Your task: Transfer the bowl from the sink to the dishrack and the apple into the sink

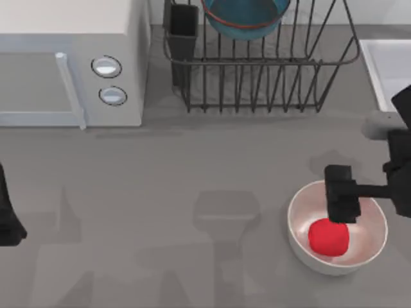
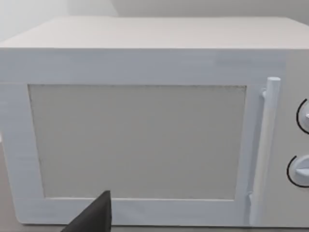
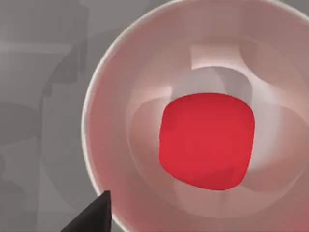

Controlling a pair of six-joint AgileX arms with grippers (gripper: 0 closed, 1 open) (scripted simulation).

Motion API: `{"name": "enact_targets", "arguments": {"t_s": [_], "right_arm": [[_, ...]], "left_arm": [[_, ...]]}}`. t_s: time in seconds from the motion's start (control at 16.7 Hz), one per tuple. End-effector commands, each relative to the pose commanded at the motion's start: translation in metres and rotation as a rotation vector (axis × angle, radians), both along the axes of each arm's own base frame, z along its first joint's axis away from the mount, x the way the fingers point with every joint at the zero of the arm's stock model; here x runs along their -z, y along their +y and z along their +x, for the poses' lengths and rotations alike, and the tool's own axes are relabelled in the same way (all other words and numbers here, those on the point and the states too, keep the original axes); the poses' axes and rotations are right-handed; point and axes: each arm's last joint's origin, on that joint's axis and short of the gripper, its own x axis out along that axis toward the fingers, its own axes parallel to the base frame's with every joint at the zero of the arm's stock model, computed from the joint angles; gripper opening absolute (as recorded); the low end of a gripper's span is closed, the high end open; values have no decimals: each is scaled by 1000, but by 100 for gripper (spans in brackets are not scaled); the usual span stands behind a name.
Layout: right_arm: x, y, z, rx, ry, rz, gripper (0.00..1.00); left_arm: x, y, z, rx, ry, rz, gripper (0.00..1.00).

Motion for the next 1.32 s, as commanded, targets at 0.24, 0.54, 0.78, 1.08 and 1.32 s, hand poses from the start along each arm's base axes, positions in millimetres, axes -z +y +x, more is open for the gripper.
{"name": "enact_targets", "arguments": {"t_s": [0.24,0.54,0.78,1.08,1.32], "right_arm": [[17,34,36,21,244,-127,100],[25,52,62,42,334,-199,100],[25,52,63,42,336,-201,100],[44,52,65,47,336,-202,100],[90,55,67,41,333,-199,100]], "left_arm": [[0,0,0,0,0,0,100],[0,0,0,0,0,0,100],[0,0,0,0,0,0,100],[0,0,0,0,0,0,100],[0,0,0,0,0,0,100]]}}
